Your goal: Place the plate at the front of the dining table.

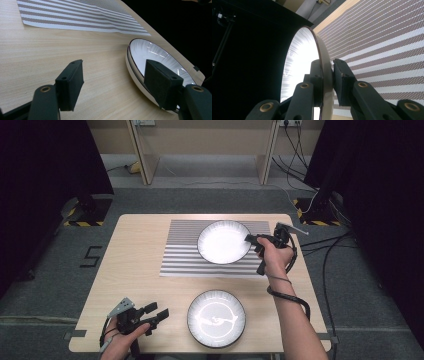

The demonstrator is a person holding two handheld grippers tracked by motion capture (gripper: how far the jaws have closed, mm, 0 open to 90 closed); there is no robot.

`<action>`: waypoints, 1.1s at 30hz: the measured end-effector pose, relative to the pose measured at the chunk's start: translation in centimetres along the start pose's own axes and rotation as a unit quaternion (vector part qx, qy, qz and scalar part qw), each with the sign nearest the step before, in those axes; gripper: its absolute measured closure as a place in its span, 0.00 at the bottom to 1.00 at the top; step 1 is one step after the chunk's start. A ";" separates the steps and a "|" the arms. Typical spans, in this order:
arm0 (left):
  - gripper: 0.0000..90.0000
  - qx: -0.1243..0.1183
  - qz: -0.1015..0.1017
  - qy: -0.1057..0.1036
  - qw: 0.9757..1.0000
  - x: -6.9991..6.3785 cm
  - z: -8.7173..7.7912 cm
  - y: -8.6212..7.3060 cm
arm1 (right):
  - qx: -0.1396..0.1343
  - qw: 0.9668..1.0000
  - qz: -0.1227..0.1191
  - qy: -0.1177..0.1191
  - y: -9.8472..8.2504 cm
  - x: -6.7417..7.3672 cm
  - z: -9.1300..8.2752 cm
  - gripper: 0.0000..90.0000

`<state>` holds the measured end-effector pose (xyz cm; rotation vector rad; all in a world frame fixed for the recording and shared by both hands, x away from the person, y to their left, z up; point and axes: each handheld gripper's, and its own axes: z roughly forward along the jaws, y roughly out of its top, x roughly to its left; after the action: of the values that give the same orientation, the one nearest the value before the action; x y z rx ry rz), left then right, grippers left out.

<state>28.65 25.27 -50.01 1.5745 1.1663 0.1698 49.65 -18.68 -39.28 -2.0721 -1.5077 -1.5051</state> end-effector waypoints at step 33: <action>0.35 0.002 0.000 0.000 1.000 0.1 0.1 -0.1 | -0.010 1.000 0.014 -0.010 1.6 0.1 1.9 0.87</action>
<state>28.71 25.30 -50.16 1.5768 1.1671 0.1672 52.11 -18.18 -39.49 -2.1168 -1.4694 -1.5013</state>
